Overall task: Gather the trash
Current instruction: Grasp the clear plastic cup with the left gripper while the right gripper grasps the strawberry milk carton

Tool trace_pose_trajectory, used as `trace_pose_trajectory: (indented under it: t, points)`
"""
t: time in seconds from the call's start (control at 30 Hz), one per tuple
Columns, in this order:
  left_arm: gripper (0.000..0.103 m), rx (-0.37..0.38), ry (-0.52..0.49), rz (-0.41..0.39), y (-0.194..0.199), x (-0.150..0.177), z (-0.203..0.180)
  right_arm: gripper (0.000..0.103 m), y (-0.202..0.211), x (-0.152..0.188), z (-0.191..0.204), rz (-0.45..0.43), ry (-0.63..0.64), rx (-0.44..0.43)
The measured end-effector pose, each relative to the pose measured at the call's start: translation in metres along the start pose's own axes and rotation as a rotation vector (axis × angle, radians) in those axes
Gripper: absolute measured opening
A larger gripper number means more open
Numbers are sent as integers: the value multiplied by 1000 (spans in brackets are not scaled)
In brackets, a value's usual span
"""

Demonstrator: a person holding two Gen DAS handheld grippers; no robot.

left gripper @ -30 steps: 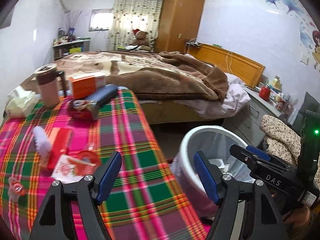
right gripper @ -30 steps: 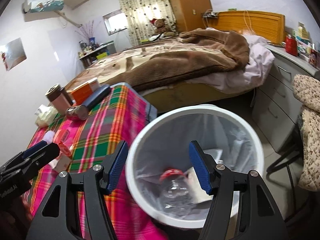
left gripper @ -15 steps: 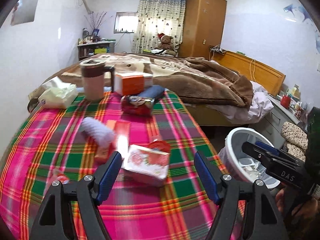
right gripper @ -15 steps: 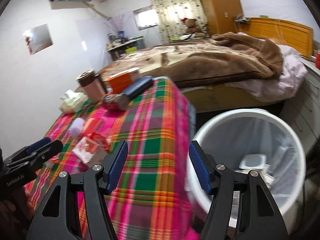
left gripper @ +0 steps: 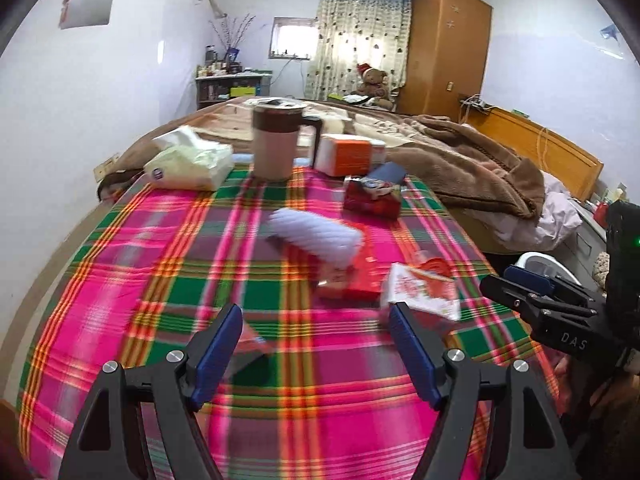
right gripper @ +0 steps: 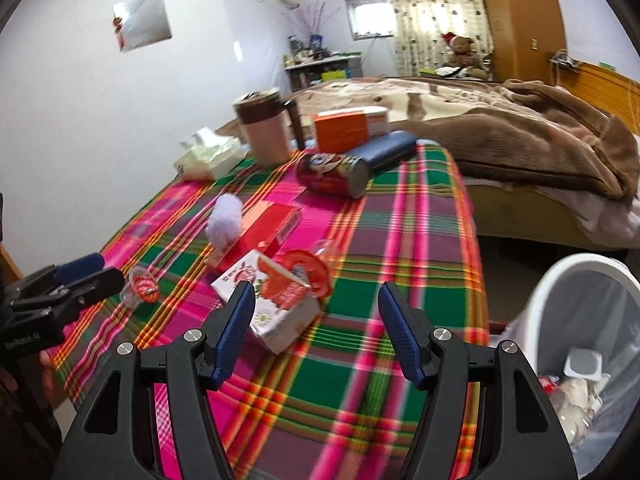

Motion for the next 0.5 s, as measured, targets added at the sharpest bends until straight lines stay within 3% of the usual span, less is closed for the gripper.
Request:
trace_pose_trajectory:
  t: [0.37,0.5]
  points:
    - [76,-6,-28,83,-12,26,40,66,-33,3,27,81,27,-106]
    - [78,0,-27,113,-22,32,46,68,-40,3,35,88,71,-108]
Point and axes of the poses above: each gripper's, at about its wrist camera, not at the fingertips, and y roughly against the way its jaws point, z to its left, x to its underside, the point moved 6 cm from there along -y, roughly the way its jaws point, and after that the axes turned 14 degrees about -z, right-handed, at the moved point
